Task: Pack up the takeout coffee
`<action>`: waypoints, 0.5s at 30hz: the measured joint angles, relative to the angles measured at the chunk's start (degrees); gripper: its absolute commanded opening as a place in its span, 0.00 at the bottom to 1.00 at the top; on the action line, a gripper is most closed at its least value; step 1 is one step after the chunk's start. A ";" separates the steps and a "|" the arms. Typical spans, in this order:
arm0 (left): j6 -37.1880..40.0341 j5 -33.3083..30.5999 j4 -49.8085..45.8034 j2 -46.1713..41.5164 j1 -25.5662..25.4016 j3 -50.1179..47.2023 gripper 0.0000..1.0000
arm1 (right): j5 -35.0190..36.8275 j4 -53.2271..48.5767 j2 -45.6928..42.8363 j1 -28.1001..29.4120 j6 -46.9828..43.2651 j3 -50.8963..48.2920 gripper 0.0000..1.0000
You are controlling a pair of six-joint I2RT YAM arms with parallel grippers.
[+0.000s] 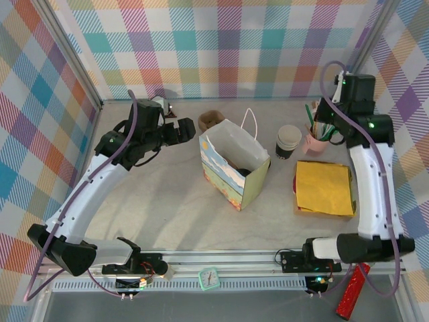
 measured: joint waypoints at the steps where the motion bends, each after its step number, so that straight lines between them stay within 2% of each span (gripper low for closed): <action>1: 0.00 -0.13 0.00 0.00 0.00 0.02 1.00 | -0.90 0.04 -1.40 0.02 0.13 0.00 0.01; 7: 0.04 -0.87 -0.09 0.02 0.00 0.81 1.00 | -10.67 0.81 -10.60 0.00 1.40 0.09 0.03; 15: 0.04 -0.92 -0.09 0.70 0.00 2.38 1.00 | -31.61 2.27 -16.13 0.02 5.68 -1.16 0.05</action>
